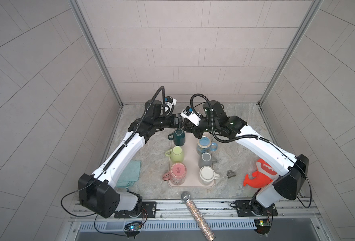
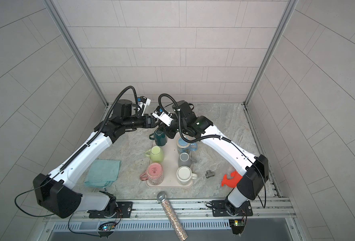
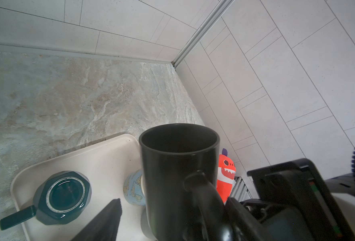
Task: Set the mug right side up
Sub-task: 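Grasp the black mug's handle with the left gripper beside the right gripper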
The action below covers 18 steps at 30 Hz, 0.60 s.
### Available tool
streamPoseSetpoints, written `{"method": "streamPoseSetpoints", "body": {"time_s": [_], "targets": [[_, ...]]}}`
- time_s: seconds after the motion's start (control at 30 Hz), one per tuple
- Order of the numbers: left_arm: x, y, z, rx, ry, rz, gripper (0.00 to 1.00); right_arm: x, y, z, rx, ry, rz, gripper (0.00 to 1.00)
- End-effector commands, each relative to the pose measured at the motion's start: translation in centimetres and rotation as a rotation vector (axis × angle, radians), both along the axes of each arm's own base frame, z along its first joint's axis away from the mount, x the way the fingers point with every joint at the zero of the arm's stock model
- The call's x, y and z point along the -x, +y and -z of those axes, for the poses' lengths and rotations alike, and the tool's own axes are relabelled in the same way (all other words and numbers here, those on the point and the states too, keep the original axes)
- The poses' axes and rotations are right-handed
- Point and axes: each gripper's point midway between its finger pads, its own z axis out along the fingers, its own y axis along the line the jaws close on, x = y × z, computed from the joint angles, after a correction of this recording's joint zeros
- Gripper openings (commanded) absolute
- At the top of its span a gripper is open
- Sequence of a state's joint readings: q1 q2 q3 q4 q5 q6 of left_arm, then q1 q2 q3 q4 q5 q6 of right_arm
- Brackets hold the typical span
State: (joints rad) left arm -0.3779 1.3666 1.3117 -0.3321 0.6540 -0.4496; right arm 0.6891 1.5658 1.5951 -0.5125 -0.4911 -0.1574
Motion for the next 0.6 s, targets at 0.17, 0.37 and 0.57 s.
{"method": "streamPoseSetpoints", "body": {"time_s": [0.17,0.37,0.57], "targets": [[0.2,-0.6,-1.9,0.082,-0.024,0.020,0.79,0.4,0.7,-4.4,-0.103,-0.120,-0.038,0.00],[0.4,-0.5,-0.5,0.041,0.017,0.030,0.74,0.6,1.1,-4.6,-0.104,-0.118,-0.058,0.00],[0.7,-0.3,0.8,-0.013,0.051,0.036,0.64,0.4,1.3,-4.0,-0.072,-0.126,-0.062,0.00]]}}
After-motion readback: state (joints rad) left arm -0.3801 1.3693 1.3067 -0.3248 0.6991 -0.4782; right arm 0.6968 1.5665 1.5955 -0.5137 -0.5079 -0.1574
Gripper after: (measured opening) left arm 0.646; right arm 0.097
